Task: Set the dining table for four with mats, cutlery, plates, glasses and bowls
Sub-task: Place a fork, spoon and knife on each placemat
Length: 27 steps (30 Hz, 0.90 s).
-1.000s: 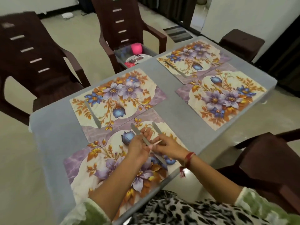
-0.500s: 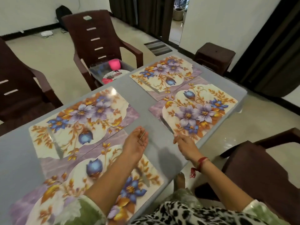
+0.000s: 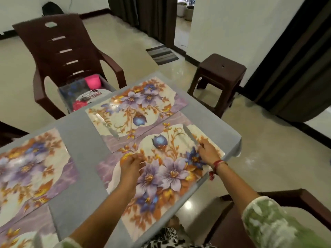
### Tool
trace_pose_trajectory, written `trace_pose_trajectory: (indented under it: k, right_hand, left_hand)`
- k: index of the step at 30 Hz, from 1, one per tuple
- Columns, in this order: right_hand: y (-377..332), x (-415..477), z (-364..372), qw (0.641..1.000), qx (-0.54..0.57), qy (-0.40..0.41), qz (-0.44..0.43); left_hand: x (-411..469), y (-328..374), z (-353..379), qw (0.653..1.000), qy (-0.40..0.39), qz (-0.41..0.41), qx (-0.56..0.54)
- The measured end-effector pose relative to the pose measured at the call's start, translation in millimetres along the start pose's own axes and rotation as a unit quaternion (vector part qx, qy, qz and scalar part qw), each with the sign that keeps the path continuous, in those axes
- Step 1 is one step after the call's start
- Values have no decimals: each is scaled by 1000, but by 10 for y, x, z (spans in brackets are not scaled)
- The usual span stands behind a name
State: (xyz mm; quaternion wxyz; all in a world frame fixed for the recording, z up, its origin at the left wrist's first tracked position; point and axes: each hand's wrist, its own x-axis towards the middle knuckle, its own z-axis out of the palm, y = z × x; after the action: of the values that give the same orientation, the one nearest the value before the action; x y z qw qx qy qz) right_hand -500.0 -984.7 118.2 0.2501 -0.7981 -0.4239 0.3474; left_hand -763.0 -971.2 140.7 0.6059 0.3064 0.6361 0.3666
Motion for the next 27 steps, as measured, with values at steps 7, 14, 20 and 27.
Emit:
trace_pose_trajectory:
  k: [7, 14, 20, 27]
  right_hand:
    - [-64, 645, -31, 999, -29, 1, 22]
    - [-167, 700, 15, 989, -140, 54, -5]
    - [-205, 722, 64, 979, -191, 70, -10]
    - [-106, 864, -23, 966, -250, 3, -73]
  left_hand:
    - [144, -42, -55, 884, -13, 228, 408]
    - [234, -165, -110, 893, -18, 204, 402]
    - [286, -242, -110, 915, 10, 163, 369]
    - [324, -187, 277, 911, 37, 177, 370]
